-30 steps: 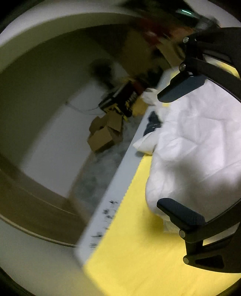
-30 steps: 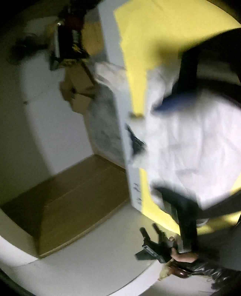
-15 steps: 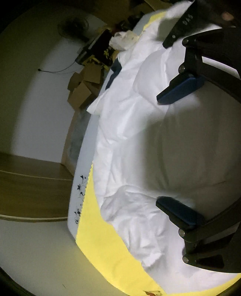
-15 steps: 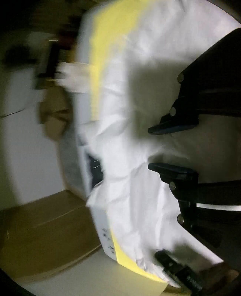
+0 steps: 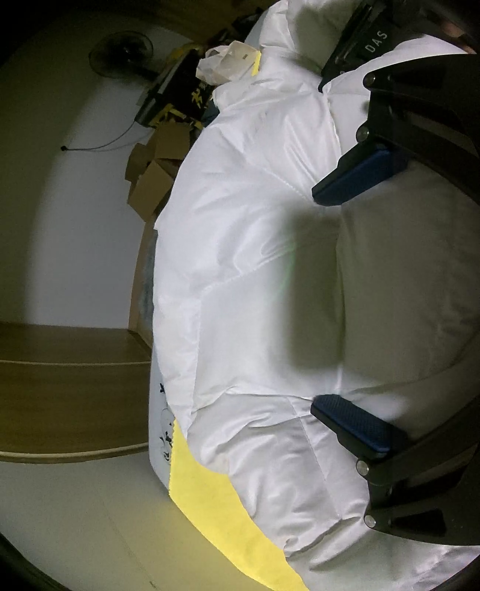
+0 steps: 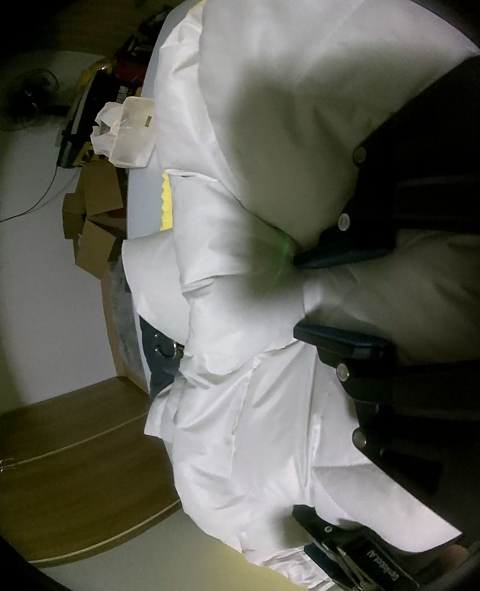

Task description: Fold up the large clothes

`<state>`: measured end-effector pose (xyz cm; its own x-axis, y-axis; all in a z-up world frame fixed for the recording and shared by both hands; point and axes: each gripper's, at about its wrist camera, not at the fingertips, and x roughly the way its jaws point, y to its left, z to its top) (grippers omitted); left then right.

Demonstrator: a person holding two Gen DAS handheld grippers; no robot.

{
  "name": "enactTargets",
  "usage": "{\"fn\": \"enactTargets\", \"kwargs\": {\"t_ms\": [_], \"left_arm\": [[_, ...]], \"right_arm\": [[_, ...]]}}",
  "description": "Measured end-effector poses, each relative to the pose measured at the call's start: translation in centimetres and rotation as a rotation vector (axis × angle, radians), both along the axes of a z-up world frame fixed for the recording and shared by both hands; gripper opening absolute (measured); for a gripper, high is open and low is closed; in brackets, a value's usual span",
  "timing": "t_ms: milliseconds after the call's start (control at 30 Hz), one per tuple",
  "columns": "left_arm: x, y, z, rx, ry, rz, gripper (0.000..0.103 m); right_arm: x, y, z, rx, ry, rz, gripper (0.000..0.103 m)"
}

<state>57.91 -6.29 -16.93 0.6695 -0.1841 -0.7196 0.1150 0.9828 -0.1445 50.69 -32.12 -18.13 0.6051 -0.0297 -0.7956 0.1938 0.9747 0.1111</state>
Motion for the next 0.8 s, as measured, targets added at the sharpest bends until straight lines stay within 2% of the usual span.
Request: {"fn": "enactTargets", "kwargs": {"t_ms": [233,400,567,700,733,767,800], "left_arm": [[0.6,0.7,-0.6,-0.018,0.008,-0.002,0.103],[0.4,0.2,-0.9,0.005,0.007,0.005,0.103],[0.6,-0.2,-1.3,0.029,0.01,0.013,0.103],[0.9,-0.1,-1.2,0.019,0.039,0.003,0.103],[1.0,0.1,-0.9,0.013,0.055,-0.007,0.103],[0.9,0.5,-0.3,-0.003,0.069,-0.022,0.103],[0.5,1.0,0.3,-0.021,0.062,-0.025,0.103]], "right_arm": [[0.1,0.2,-0.3,-0.009,0.005,-0.002,0.033],[0.4,0.2,-0.5,-0.017,0.005,-0.005,0.033],[0.6,0.9,-0.8,-0.057,0.01,-0.015,0.033],[0.7,1.3,-0.6,-0.086,0.02,-0.017,0.033],[0.7,1.3,-0.4,-0.084,0.031,-0.015,0.035],[0.7,1.3,0.0,-0.07,0.038,-0.001,0.048],[0.5,1.2,0.5,-0.049,0.043,0.015,0.074]]}}
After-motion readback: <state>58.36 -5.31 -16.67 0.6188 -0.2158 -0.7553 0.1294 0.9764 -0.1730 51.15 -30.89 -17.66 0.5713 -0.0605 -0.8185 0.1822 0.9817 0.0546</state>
